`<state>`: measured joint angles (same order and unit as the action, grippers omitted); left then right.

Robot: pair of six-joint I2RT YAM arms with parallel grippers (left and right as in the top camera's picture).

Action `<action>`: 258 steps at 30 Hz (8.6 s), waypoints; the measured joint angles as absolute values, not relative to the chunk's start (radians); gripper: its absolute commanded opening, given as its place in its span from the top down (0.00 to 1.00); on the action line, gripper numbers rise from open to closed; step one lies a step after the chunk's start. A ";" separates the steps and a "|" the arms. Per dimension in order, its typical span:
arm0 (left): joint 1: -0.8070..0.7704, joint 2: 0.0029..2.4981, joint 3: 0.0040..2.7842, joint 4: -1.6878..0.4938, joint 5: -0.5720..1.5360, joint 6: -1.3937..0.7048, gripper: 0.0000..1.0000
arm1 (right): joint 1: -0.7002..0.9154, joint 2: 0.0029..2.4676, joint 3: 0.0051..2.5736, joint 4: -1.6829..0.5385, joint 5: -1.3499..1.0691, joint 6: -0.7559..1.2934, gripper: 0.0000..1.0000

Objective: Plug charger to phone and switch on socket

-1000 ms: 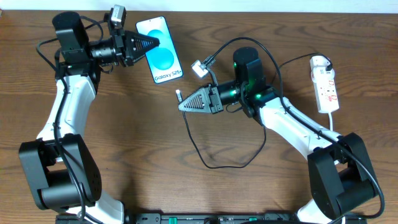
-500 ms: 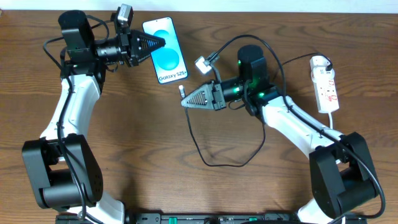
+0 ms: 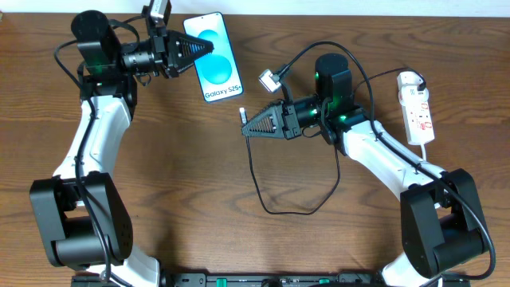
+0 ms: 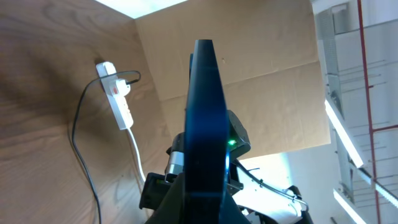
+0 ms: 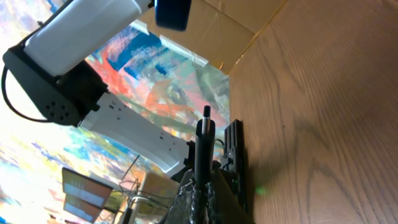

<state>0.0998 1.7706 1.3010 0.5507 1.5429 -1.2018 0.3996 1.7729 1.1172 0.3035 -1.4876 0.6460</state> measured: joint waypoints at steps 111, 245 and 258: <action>-0.004 1.771 1.301 0.551 1.490 -1.181 0.93 | 0.369 1.773 1.117 0.484 -1.521 0.754 0.99; -0.020 1.824 1.163 0.537 1.490 -1.013 0.93 | 0.234 1.772 1.003 0.316 -1.372 0.737 0.19; -0.020 1.826 1.151 0.006 1.305 -0.727 0.93 | 0.194 1.772 0.999 0.016 -1.200 0.591 0.21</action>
<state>-0.0204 1.8256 1.1511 0.0063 1.3048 -0.7273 0.1936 1.7718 0.9989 0.0162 -1.1999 0.5911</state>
